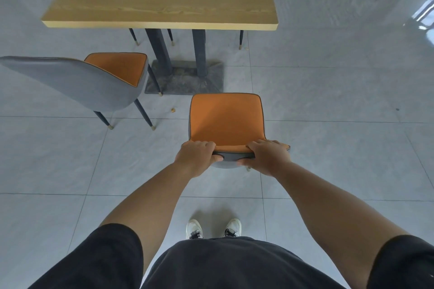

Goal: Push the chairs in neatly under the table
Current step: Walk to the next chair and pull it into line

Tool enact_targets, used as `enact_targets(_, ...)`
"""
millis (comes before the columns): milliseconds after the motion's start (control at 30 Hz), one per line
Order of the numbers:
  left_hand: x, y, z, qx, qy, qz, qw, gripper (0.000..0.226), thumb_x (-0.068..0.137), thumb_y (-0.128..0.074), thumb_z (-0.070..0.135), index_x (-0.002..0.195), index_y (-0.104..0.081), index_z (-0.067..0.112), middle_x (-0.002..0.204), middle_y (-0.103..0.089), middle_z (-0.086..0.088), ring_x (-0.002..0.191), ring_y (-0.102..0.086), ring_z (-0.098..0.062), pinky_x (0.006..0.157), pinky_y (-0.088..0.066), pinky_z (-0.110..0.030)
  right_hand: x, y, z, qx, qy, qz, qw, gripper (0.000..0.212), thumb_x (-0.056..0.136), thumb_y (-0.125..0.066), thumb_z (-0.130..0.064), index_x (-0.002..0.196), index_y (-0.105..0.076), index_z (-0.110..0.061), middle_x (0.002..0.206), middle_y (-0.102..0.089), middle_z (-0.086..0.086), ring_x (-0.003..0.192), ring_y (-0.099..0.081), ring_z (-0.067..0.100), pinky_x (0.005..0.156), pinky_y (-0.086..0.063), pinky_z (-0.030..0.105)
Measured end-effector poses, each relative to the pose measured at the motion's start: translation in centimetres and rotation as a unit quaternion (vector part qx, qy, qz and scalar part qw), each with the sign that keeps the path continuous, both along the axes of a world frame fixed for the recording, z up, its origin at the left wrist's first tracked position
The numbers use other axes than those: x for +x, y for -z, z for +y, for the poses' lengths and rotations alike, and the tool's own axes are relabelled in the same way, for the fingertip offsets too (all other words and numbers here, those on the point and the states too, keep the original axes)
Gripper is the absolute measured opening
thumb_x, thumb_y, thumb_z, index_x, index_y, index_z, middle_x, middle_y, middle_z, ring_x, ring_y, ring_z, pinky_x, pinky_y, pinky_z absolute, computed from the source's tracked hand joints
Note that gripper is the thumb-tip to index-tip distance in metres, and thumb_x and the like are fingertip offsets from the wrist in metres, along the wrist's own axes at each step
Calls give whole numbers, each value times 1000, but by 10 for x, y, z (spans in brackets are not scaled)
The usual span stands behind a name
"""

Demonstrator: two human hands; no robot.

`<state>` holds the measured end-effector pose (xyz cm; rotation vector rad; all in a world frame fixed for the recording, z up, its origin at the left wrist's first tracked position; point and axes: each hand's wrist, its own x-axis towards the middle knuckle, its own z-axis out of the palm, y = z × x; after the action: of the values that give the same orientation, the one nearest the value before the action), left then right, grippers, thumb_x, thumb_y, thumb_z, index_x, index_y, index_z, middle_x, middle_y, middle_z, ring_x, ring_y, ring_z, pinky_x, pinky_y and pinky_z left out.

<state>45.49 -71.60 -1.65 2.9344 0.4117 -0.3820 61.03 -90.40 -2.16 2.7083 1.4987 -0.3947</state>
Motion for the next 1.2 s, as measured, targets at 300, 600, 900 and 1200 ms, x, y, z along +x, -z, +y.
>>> enact_targets(300,0,1,5,4,-1,13,1000,46,95,-30,60,96,-49,17,86,-57,1,74,-55,-20,68,-48,-38,2,6,4,17,-28,15,999,62,73,-26,-83,98,-55,-34,86,-57,-12,81,-51,14,80,-37,34)
enact_targets(600,-1,0,2,-24,-9,1,1000,42,95,-33,59,97,-48,20,89,-56,4,79,-52,-19,73,-48,-40,0,3,2,13,-13,16,1000,66,69,-27,-84,101,-55,-33,89,-58,-11,86,-53,14,83,-37,34)
enact_targets(900,3,3,6,-37,-2,-12,999,39,96,-35,57,95,-46,19,91,-55,3,83,-51,-20,76,-48,-43,1,0,4,-6,4,19,1000,45,79,-45,-74,99,-55,-34,85,-51,-13,86,-51,16,83,-33,35)
enact_targets(1200,16,4,17,-47,1,-33,998,38,96,-38,55,95,-49,18,90,-56,3,82,-49,-17,73,-45,-34,14,4,15,-10,10,17,1000,40,79,-50,-71,99,-55,-37,87,-56,-13,82,-47,14,81,-33,34)
